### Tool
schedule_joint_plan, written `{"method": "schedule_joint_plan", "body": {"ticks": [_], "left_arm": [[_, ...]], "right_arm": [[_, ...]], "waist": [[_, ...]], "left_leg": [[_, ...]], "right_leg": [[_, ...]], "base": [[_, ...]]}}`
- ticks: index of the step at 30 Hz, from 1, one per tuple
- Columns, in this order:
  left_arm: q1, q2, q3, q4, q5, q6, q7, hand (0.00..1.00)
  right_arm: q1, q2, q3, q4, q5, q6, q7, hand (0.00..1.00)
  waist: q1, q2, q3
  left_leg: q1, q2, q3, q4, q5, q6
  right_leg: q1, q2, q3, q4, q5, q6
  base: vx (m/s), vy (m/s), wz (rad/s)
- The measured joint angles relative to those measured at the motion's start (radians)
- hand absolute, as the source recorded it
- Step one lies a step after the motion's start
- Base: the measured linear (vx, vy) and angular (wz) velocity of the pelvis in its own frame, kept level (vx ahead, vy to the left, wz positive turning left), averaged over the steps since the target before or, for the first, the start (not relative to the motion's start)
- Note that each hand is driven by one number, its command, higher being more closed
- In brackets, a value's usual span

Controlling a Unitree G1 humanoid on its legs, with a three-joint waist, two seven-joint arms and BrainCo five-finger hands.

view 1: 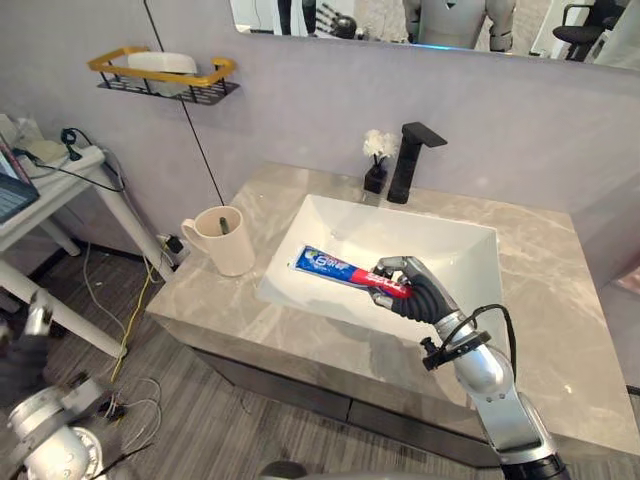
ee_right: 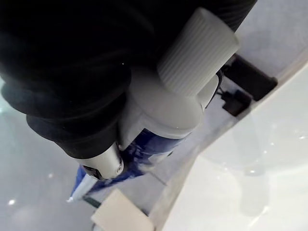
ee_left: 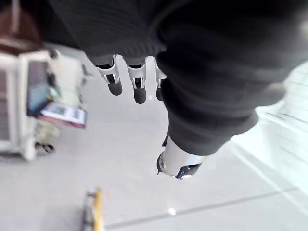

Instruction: Organize washtable

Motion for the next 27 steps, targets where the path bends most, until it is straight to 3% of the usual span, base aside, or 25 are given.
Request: {"method": "schedule_joint_plan", "body": {"ticks": [4,10,18,27], "left_arm": [[0.004,-0.035,-0.26,-0.128,-0.081,-0.01,-0.045,0.0],[0.004,-0.026,-0.515,-0.154,-0.217,-0.01,-0.088,0.0],[0.004,0.03,-0.672,-0.085,-0.336,0.005,-0.098,0.0],[-0.003,0.066,-0.79,-0.012,-0.416,0.013,-0.085,0.0]], "right_arm": [[-0.001,0.058,0.039,0.0,0.009,0.001,-0.045,1.0],[-0.046,0.117,0.113,-0.002,0.009,0.0,-0.11,1.0],[-0.119,0.154,0.132,-0.002,0.026,0.0,-0.213,1.0],[-0.163,0.154,0.178,-0.001,0.087,0.0,-0.256,1.0]], "waist": [[-0.003,-0.003,-0.016],[-0.005,-0.006,-0.018],[-0.005,-0.018,-0.029],[-0.021,-0.024,-0.034]], "left_leg": [[0.001,0.0,-0.002,0.001,0.0,0.0],[0.009,0.0,-0.001,0.002,0.001,0.001],[0.02,-0.002,0.001,-0.002,0.003,0.003],[0.031,-0.001,0.006,-0.019,0.014,0.006]], "right_leg": [[0.002,0.001,0.0,0.0,0.0,0.0],[0.005,0.001,0.001,0.0,0.0,0.0],[0.018,0.001,0.002,-0.01,0.001,0.001],[0.02,0.002,0.007,-0.012,0.003,0.002]], "base": [[0.0,0.0,0.0],[-0.02,-0.001,0.0],[0.0,0.0,0.0],[0.0,-0.001,0.0]]}}
